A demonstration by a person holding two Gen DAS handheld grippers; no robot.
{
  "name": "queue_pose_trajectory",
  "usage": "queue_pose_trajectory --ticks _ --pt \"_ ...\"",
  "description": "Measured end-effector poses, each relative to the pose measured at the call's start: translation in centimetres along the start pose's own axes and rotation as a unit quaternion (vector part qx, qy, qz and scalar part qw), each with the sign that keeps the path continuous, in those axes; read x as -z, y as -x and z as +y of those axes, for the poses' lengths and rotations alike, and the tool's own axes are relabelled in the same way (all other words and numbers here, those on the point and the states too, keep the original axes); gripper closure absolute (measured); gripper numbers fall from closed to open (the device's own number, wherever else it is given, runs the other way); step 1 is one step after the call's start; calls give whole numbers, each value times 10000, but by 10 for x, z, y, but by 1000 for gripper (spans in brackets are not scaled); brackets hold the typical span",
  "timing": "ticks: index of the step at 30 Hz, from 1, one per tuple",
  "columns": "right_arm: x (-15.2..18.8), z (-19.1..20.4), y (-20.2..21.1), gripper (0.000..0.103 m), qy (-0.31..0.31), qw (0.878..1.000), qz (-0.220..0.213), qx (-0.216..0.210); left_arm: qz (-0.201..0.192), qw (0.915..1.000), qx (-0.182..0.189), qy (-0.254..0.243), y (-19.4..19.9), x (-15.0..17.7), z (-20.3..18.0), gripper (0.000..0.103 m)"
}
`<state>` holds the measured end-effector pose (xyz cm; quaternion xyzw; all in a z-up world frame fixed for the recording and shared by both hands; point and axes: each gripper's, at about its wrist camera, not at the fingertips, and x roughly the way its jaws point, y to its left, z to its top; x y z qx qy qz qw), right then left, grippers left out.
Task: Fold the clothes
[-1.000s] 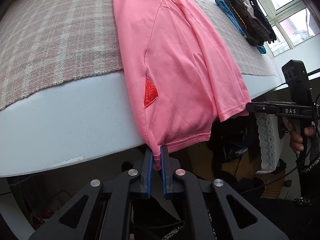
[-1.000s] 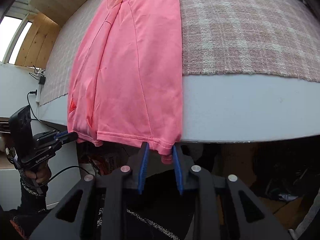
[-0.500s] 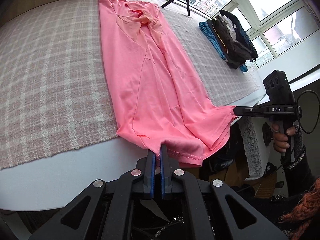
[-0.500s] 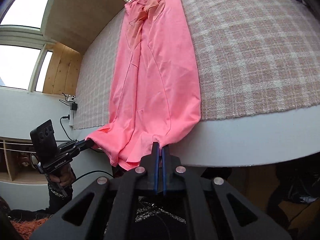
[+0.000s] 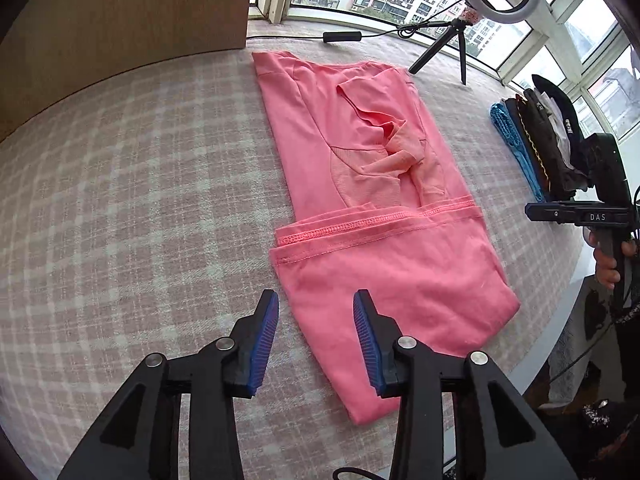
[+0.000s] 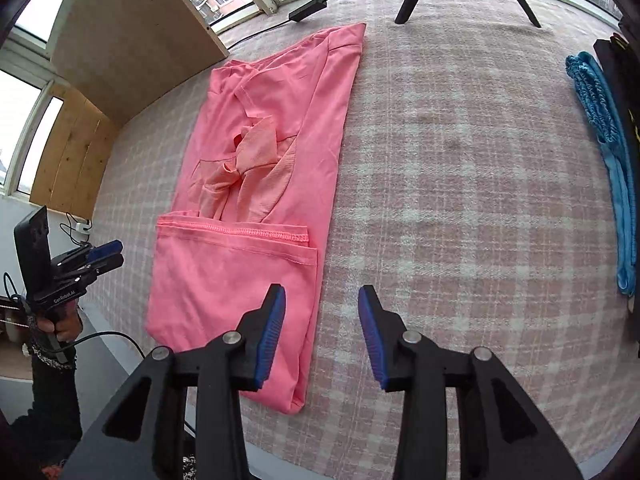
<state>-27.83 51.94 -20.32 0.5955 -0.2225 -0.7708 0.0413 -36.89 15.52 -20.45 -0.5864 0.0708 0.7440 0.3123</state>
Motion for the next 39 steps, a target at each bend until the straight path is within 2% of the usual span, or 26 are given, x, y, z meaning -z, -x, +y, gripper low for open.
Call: queue_pose_trajectory --ticks 3,5,8,11,13,19,21,22,23,27,28,29,30,33,37,39 --pt "19 6 -15 66 240 9995 88 -196 112 9998 -73 124 -4 13 9 65" --pt "19 10 -23 66 390 9991 -123 -135 257 9992 -282 105 -17 11 11 65" --pt "9 16 -36 66 531 9979 -363 -45 276 9981 -547 -41 -34 0 10 65" --pt "-4 26 -47 66 699 9963 -488 145 318 9989 -315 -170 -47 -10 8 65" --pt "-8 32 -51 66 834 9952 -483 162 329 9987 -315 -223 -54 -16 8 65" --pt "-20 45 -64 66 1172 9918 -367 348 138 9989 -36 -445 -63 -29 -1 66" --pt "-23 46 -66 66 1193 9919 -306 317 66 9983 29 -585 -65 -31 -7 80" --pt "-24 47 -68 66 1209 9918 -274 307 46 9979 61 -641 -65 -31 -9 94" --pt "-24 47 -69 66 1251 9913 -243 324 55 9976 127 -683 -65 -32 -12 100" --pt "-26 49 -73 70 1357 9901 -168 318 -26 9953 266 -932 -61 -34 -24 100" --pt "-26 48 -73 79 1358 9902 -155 302 -44 9946 253 -1006 -60 -35 -27 100" --pt "-27 48 -74 93 1358 9902 -143 286 -46 9941 278 -1046 -60 -36 -30 100" --pt "-27 48 -74 96 1353 9904 -138 262 -42 9937 315 -1076 -59 -37 -31 100" --pt "-27 45 -71 99 1277 9916 -192 50 -71 9928 403 -1128 -55 -39 -38 100" --pt "-24 44 -53 100 1149 9927 -325 -185 -231 9882 840 -1261 -29 -42 -60 100" --pt "-21 43 -38 100 1085 9925 -439 -348 -410 9828 1116 -1415 -4 -43 -77 100"
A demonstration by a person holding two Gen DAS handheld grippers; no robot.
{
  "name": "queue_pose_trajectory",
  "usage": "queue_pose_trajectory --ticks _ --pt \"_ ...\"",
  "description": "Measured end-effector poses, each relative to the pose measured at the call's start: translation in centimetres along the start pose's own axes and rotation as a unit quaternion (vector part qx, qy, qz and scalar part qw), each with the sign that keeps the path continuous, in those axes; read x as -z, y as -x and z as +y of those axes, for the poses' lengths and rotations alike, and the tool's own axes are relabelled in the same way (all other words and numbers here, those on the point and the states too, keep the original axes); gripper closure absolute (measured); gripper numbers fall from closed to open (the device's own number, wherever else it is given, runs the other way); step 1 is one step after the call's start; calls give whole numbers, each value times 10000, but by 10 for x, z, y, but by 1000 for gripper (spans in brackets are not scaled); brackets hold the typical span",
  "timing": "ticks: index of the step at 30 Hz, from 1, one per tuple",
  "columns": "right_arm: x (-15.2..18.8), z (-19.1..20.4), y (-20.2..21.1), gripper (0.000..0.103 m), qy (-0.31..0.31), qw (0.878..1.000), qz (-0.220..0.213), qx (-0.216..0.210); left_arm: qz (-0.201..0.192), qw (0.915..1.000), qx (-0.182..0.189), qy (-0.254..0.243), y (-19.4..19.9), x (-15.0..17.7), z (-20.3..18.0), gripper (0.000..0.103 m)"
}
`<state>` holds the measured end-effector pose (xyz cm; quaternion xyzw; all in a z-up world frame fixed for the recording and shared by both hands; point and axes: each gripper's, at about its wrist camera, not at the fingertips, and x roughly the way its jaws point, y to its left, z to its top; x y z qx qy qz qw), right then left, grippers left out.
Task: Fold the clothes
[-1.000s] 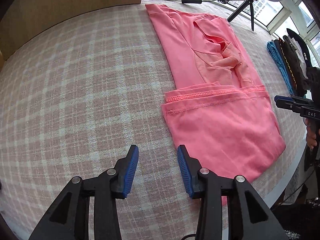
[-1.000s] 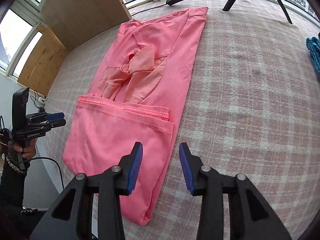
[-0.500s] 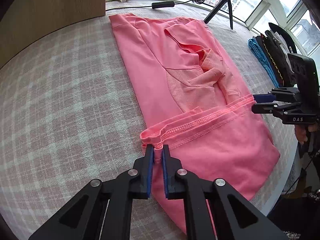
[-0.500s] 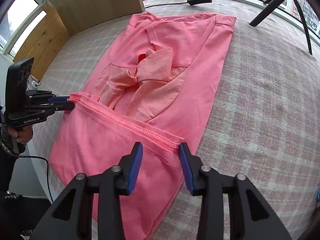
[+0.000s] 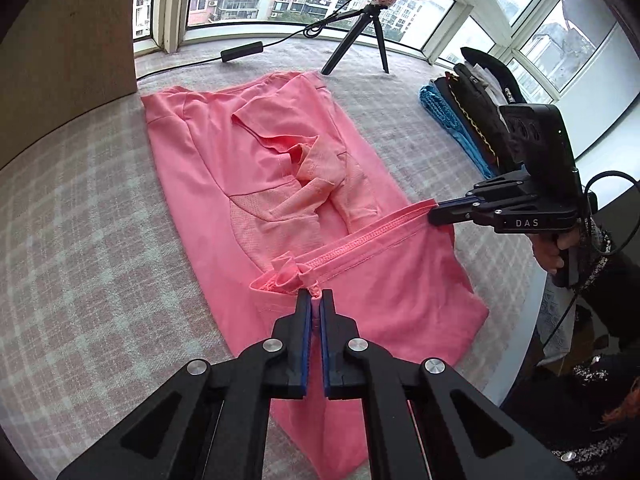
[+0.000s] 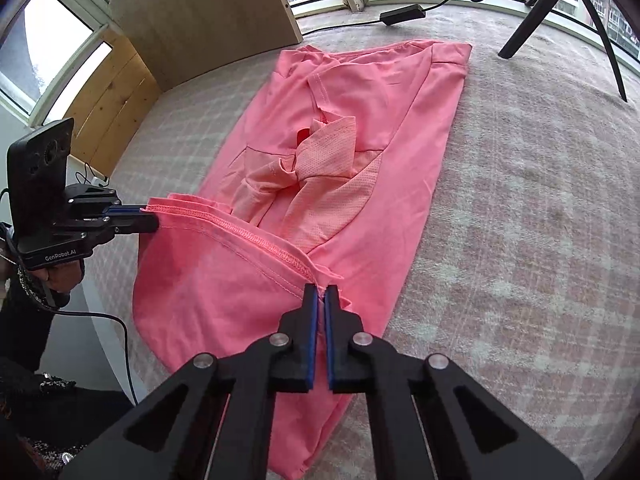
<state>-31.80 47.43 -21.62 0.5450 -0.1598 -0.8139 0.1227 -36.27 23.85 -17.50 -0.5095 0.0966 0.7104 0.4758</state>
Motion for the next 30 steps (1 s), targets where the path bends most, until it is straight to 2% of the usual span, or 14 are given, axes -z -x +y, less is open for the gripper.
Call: queue_pose_trajectory --ticks 1,4,6,9,12,13,15,18,20,22,25,27,30 --pt "0 0 8 100 -49 9999 -77 -100 -133 9997 124 -138 10 -3 -10 100" --pt "-1 1 17 100 -59 9996 -240 -126 -178 9997 21 -165 9 -13 -4 100" --pt "-3 -1 6 100 -3 9998 -178 -33 123 9996 -68 241 -9 -10 30 100" --pt "-7 -11 -14 99 -26 9994 49 335 723 9935 -611 637 -48 7 76 100" --pt "-9 -19 -24 92 25 9959 331 841 642 9918 -646 899 -46 14 95 85" --pt "-10 -19 -23 92 46 9949 361 942 549 9919 -757 862 -39 14 94 81" --pt "-10 -18 -7 92 25 9953 100 958 341 9927 -865 763 -23 13 88 81" --pt "-8 -11 15 92 25 9983 -206 552 124 9967 -628 493 -10 11 67 81" --pt "-6 -2 8 92 104 9993 -56 347 180 9987 -380 288 -19 9 51 81" --pt "-3 3 -9 92 148 9992 205 322 352 9984 -426 108 -39 5 43 81" --pt "1 2 -39 92 87 9963 696 505 837 9945 -579 236 -69 5 51 81" --pt "-1 1 -32 92 34 9968 644 471 912 9938 -542 339 -70 2 55 81" --pt "-8 -1 -9 90 -116 9982 482 343 720 9960 -426 329 -54 -7 53 80"
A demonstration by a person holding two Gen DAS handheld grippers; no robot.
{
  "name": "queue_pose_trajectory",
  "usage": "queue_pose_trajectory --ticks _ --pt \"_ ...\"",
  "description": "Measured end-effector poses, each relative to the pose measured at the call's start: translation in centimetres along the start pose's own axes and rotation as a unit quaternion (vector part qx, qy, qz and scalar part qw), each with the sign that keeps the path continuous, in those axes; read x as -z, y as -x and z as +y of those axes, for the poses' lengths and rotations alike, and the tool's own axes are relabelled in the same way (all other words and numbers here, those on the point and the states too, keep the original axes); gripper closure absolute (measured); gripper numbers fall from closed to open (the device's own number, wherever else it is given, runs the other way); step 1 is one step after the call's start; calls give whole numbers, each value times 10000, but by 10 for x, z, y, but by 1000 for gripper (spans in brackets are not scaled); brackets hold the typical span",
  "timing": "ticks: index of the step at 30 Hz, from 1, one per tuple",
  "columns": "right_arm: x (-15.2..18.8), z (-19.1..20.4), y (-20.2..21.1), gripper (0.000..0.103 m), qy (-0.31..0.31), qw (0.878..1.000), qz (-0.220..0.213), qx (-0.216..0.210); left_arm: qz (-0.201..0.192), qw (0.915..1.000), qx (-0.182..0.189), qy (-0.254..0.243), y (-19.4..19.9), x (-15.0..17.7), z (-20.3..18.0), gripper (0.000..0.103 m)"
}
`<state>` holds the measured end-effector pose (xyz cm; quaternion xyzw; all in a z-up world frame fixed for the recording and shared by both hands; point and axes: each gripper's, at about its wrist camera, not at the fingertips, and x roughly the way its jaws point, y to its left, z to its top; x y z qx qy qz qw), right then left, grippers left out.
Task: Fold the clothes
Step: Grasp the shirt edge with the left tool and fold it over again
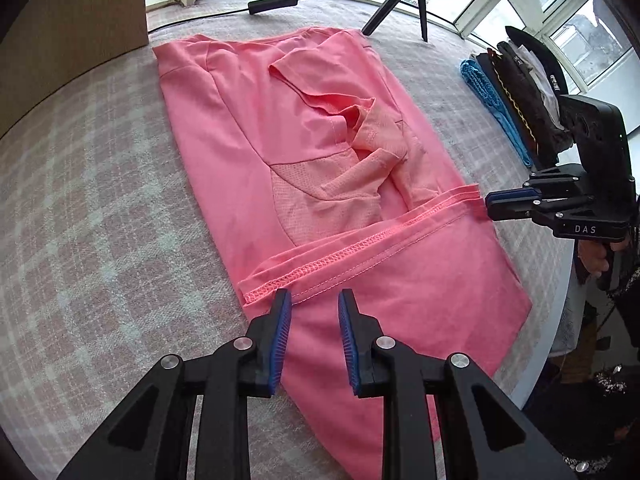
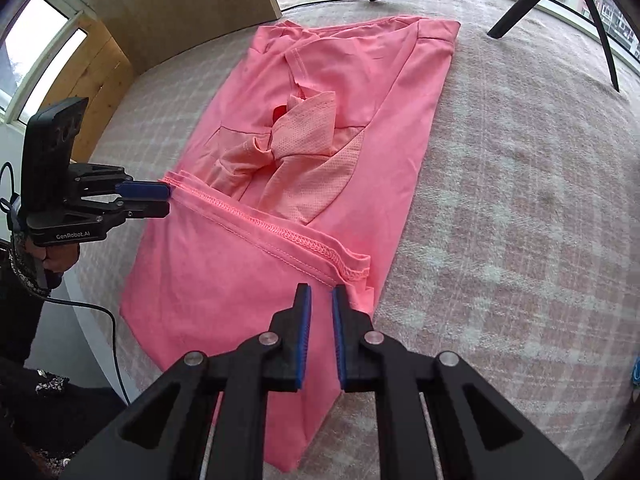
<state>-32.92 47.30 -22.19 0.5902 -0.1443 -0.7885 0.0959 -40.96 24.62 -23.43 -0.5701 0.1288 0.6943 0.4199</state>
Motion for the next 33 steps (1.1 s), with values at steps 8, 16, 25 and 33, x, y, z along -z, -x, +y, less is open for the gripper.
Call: queue_pose_trajectory --ticks 8,16,25,33 --pt "-27 -9 72 85 -229 9975 -503 -436 -365 9986 -28 -377 53 -23 -8 78" --pt "-124 -56 93 57 2 9881 -1410 609 -722 9909 -1053 -414 56 -115 59 68" --pt "-199 -111 -2 57 31 9934 -915 696 -214 9887 -1367 -583 -34 -176 114 68" --pt "-215 -116 -40 57 367 9948 -730 601 -184 9858 -1356 -969 -56 -186 108 68"
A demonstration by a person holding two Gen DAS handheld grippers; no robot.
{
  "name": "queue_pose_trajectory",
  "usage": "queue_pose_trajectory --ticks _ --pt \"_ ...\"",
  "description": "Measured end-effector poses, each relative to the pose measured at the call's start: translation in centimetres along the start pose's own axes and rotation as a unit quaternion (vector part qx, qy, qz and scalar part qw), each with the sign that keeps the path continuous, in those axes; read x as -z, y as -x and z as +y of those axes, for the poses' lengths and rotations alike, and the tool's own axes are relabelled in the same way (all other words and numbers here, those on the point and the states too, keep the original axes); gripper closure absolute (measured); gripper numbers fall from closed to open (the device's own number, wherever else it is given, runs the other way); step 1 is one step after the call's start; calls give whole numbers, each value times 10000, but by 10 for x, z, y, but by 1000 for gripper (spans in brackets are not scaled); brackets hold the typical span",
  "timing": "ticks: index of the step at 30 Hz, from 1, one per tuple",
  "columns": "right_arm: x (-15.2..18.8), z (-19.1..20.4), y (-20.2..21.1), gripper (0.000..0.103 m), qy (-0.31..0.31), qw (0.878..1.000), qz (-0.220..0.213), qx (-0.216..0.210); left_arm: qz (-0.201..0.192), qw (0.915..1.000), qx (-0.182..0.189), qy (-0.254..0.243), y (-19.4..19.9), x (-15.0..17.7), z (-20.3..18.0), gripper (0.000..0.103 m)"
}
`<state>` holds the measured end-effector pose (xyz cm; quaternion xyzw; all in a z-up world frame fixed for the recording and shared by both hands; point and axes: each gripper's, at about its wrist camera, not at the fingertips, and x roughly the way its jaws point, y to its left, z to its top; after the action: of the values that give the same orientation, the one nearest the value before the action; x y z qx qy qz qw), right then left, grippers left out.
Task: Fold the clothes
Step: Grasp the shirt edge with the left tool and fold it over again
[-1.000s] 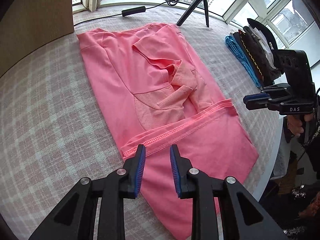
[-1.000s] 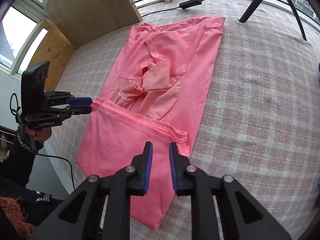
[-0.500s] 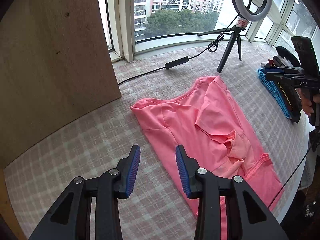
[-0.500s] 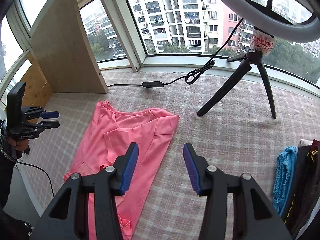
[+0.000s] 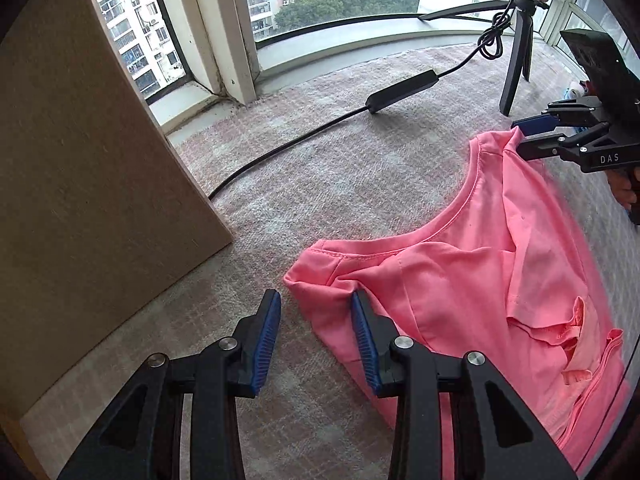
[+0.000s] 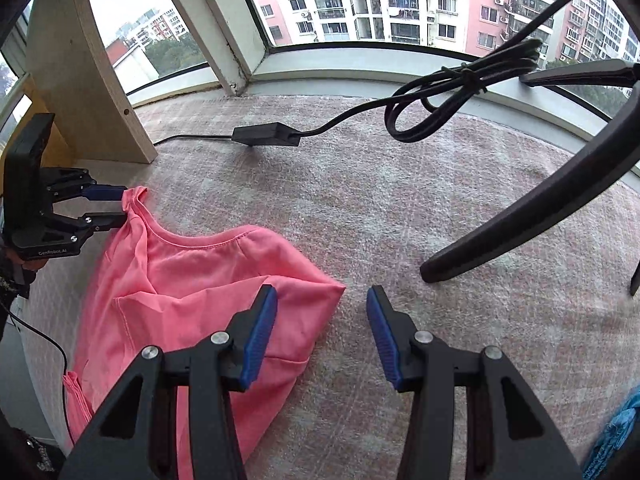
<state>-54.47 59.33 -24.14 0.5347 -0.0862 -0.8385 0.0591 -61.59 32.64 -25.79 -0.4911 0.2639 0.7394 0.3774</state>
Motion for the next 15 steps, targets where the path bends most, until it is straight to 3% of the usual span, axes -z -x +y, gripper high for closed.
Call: queue_pose_trajectory --ticks 3,4,6,7,8,11,15 --pt "-1 7 -3 56 237 9997 -102 5 -69 9999 6 -100 -1 2 -7 68" --pt "-2 9 -3 57 285 9995 -118 17 -101 9998 44 -137 -1 3 -9 73" --pt "-3 9 -4 72 309 9994 -114 -91 -186 9995 175 -174 1 6 -13 88" --pt "-3 8 -5 94 252 9995 -64 -190 -246 9992 256 -168 2 7 -14 96" --pt "-4 7 -6 100 165 9995 -8 -285 -309 9988 340 -156 4 9 -14 98" --pt "-4 7 0 100 20 9994 -70 -353 -473 9973 566 -35 19 13 -14 99" --pt "-4 18 38 100 -92 9980 -379 -502 -742 9947 707 -22 65 21 -16 99"
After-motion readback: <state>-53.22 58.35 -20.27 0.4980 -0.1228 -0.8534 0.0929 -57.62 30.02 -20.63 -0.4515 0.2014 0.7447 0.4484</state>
